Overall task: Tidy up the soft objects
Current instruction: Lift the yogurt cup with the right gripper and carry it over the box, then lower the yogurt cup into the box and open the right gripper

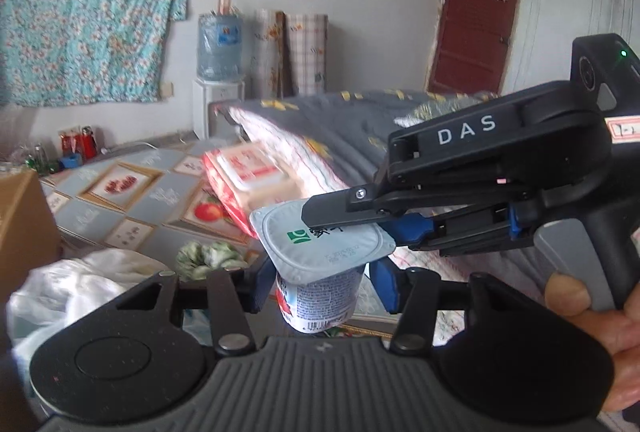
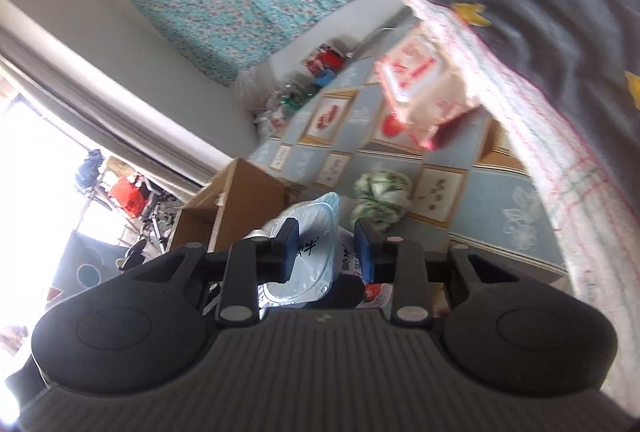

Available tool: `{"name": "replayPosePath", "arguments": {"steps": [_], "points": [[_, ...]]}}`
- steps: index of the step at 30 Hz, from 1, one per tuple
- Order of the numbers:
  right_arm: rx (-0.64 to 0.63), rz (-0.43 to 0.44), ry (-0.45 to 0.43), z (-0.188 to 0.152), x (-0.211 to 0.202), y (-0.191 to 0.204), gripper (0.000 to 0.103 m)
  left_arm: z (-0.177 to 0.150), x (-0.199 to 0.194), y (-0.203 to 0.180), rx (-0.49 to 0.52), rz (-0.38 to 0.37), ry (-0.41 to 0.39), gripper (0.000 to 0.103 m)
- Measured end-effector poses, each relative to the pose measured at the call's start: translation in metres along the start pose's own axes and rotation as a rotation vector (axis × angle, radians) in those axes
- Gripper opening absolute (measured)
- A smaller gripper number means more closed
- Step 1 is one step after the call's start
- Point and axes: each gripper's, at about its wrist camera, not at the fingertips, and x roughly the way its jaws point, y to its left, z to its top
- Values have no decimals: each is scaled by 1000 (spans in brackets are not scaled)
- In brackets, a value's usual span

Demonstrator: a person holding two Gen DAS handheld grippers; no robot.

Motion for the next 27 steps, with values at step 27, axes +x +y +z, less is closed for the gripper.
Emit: {"name": "replayPosePath", "arguments": {"steps": [27], "points": [[-399,172,648,-99,262,287,38,-29,-133,256,-456,396,152,53]]}}
